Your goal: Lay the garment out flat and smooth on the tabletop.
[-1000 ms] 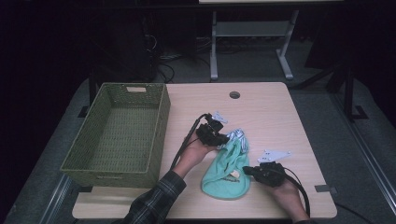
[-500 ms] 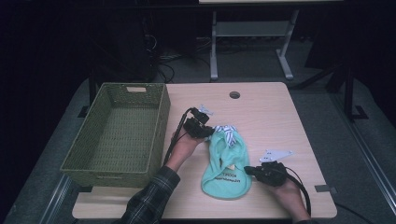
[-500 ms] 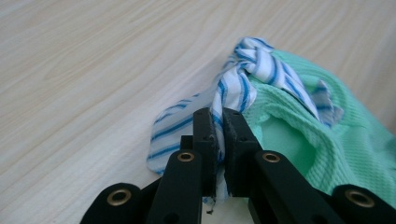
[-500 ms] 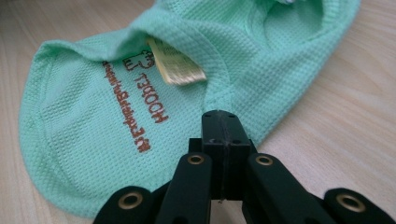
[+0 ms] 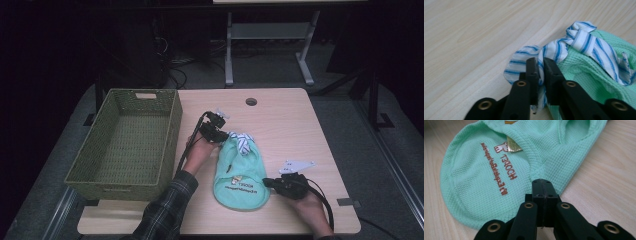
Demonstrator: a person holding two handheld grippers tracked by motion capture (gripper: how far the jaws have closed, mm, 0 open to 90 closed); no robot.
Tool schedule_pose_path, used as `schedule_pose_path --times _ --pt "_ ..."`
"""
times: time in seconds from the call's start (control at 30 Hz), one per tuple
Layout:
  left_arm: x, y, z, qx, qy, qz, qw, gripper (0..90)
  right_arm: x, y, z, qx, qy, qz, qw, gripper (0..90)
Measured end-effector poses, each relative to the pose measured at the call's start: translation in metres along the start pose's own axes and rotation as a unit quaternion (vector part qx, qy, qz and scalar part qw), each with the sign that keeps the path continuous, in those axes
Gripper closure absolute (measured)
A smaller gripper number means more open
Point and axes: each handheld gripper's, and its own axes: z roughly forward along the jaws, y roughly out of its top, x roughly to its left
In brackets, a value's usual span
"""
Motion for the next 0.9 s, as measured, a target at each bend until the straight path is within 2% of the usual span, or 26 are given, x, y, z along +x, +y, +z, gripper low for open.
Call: schedule_pose_path --times 0.03,0.07,0.23,0.37,0.43,0.53,0.63,0.7,0.83,0.9 --pt "0.0 0.0 0.0 0.0 0.0 0.0 1.0 76.4 0.0 0.0 0.0 0.0 0.0 0.0 1.0 90.0" --pt "0.0 0.0 -0.001 0.0 -0.002 0.002 1.0 76.4 -0.001 0.0 0.0 -0.001 0.001 -0.001 1.0 90.0" --pt "-0.004 -0.001 -0.009 -0.011 0.0 0.006 0.9999 58.8 -0.001 0.0 0.0 -0.001 0.001 -0.002 1.0 90.0" --pt "-0.01 -0.005 -0.018 -0.01 -0.007 0.014 0.9998 56.1 -0.001 0.0 0.0 -0.002 0.001 -0.002 1.0 90.0" --pt "-0.014 -0.008 -0.022 -0.011 -0.012 0.017 0.9997 57.2 0.001 0.0 0.0 0.0 0.0 0.003 1.0 90.0" --pt "-0.02 -0.014 -0.028 -0.014 -0.032 0.017 0.9992 67.1 0.001 0.0 0.0 0.001 -0.001 -0.001 1.0 89.9" --pt "-0.026 -0.022 -0.032 -0.019 -0.056 0.007 0.9982 79.8 0.001 0.001 0.0 0.002 -0.001 0.001 1.0 89.9" --pt "-0.03 -0.027 -0.034 -0.017 -0.063 0.011 0.9978 86.4 0.001 0.001 -0.001 0.002 -0.001 0.0 1.0 89.9" --pt "-0.039 -0.036 -0.04 -0.011 -0.073 0.019 0.9971 89.4 0.001 0.002 -0.004 -0.007 -0.006 -0.002 1.0 89.8" --pt "-0.045 -0.042 -0.044 -0.011 -0.077 0.024 0.9966 89.4 0.001 0.004 -0.007 -0.014 -0.003 0.006 0.9999 89.8"
